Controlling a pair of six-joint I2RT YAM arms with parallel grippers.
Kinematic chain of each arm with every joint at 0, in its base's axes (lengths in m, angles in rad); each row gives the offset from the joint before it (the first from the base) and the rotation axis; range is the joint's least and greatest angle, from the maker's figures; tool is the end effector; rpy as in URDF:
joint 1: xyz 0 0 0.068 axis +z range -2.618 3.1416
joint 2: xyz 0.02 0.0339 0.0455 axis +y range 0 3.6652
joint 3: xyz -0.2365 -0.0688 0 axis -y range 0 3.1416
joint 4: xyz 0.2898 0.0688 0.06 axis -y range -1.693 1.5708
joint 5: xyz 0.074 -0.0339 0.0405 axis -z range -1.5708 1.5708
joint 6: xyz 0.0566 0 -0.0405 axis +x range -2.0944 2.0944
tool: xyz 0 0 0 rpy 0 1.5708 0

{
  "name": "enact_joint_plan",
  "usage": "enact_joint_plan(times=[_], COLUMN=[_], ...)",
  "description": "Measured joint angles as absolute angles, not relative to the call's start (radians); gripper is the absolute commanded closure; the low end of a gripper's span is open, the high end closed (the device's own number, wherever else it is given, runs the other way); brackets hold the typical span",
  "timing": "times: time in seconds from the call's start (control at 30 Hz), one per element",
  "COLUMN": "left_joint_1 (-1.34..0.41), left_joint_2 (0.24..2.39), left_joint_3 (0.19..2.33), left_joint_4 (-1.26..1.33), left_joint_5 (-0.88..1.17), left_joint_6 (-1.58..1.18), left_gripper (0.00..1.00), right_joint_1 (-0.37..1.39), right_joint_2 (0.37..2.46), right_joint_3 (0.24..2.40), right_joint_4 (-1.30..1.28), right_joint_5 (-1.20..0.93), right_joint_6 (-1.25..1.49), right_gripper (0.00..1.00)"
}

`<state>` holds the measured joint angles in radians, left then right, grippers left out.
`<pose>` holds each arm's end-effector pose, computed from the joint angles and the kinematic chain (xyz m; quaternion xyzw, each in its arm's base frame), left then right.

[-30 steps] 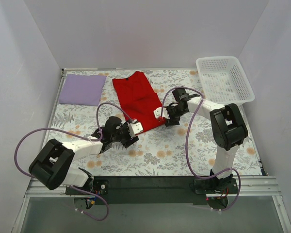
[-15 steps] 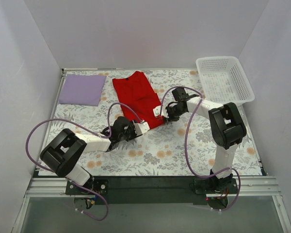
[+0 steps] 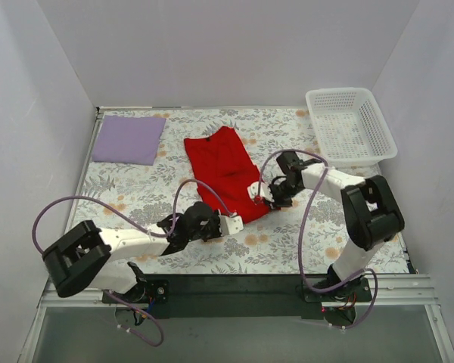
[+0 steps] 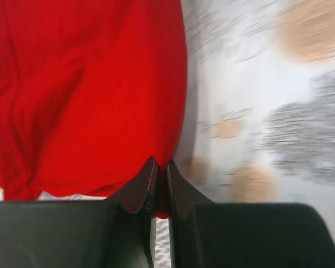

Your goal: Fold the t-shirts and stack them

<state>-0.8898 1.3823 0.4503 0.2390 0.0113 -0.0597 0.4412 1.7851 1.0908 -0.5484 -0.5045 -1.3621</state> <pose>0.1866 -0.2312 0.0655 0.3672 0.8274 -0.1988 0.3756 0.3240 0.1833 0.0883 -0.7746 0.5607 0.1503 0.2511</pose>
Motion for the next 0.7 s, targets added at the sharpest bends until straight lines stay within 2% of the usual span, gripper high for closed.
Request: enact_joint_plan(times=[0.23, 0.37, 0.47, 0.57, 0.7], left_joint_1=[-1.195, -1.309, -1.334, -1.31, -1.073], left_joint_2=[1.213, 1.224, 1.237, 1.22, 1.141], left_joint_3=[0.451, 0.451, 0.451, 0.436, 0.417], left_joint_4=[0.078, 0.03, 0.017, 0.037, 0.068], left_joint_5=[0.092, 0.101, 0.083, 0.048, 0.09], left_joint_6=[-0.235, -0.324, -0.348, -0.34, -0.309], left_gripper=[1.0, 1.0, 1.0, 1.0, 1.0], right_joint_1=[0.442, 0.446, 0.448, 0.448, 0.447], right_joint_2=[1.361, 1.194, 1.185, 1.272, 1.451], right_joint_3=[0.758, 0.698, 0.709, 0.775, 0.992], right_joint_4=[-0.836, -0.918, -0.928, -0.94, -0.945], right_joint_5=[-0.503, -0.519, -0.534, -0.538, -0.548], right_joint_6=[-1.417, -1.413, -1.399, -1.371, -1.31], right_gripper=[0.99, 0.99, 0.99, 0.99, 0.99])
